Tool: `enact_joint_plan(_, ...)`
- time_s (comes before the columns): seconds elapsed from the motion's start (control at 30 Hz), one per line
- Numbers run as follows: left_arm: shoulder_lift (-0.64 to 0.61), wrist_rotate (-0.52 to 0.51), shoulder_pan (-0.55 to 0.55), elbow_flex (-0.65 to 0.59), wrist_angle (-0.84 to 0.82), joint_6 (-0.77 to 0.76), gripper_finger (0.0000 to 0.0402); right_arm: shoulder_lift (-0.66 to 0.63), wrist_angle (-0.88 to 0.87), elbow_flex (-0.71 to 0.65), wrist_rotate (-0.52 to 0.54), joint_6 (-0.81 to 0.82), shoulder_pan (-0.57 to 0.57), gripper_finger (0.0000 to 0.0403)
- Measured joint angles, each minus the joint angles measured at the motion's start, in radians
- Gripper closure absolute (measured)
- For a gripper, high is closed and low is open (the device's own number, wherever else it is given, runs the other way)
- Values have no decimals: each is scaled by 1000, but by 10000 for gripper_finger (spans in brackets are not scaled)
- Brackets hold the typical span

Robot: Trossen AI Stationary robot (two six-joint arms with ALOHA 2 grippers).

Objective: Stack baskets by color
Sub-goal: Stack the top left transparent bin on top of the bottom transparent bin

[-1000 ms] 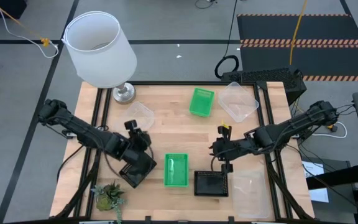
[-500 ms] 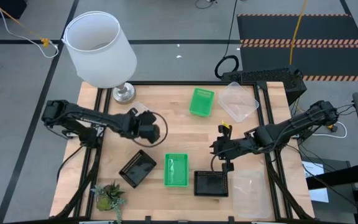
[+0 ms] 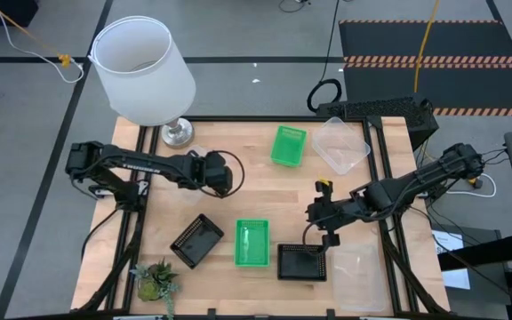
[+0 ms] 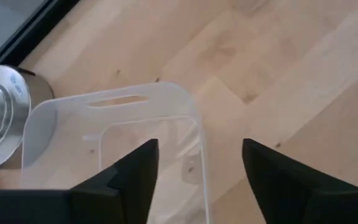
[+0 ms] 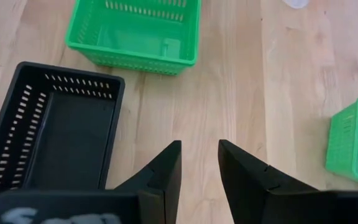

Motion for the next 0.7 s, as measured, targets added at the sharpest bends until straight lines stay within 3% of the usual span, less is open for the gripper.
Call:
enact_joint_plan(0.23, 0, -26, 2, 0, 0, -31, 143, 0, 16, 0, 0, -6, 0, 301)
enact_joint_plan(0.7, 73, 54, 2, 1, 12, -34, 220, 0, 22, 0, 0, -6, 0, 301)
